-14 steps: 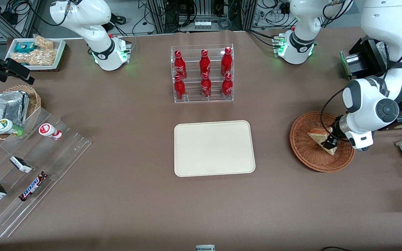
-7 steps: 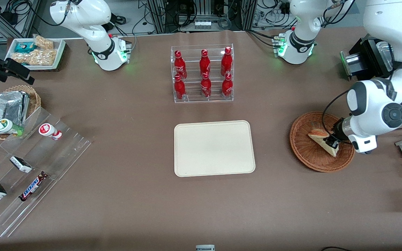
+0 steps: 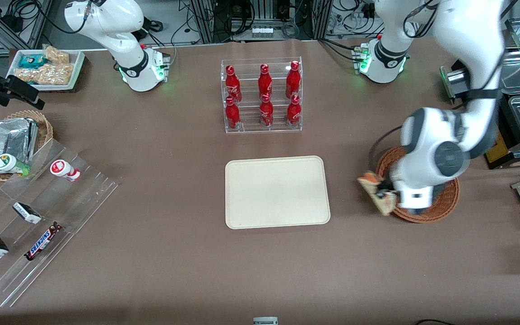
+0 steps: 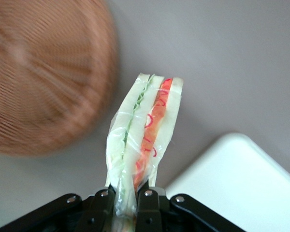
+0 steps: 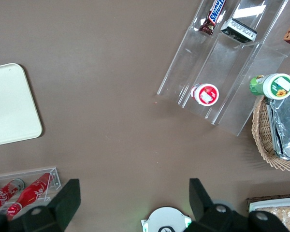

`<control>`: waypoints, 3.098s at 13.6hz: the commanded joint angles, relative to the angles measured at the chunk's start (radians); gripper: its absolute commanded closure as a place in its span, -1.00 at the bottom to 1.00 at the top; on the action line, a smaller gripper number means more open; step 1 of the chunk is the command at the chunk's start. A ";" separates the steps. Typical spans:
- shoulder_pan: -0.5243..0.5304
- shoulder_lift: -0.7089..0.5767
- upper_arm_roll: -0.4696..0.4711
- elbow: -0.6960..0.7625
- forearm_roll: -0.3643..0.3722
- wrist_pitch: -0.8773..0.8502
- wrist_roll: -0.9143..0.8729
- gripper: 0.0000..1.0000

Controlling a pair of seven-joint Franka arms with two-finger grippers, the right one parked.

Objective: Place sandwich from basket to tray

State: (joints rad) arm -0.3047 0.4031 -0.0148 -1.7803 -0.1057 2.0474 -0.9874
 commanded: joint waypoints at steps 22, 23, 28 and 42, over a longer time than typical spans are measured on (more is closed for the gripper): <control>-0.433 0.321 0.021 0.329 0.078 0.059 -0.054 -1.00; -0.432 0.286 0.021 0.329 0.081 0.051 -0.054 -1.00; -0.410 0.111 0.032 0.328 0.083 -0.027 -0.036 -1.00; 0.149 -0.314 0.038 0.045 0.080 -0.303 0.701 -1.00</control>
State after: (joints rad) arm -0.2048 0.1967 0.0377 -1.6651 -0.0238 1.7934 -0.3910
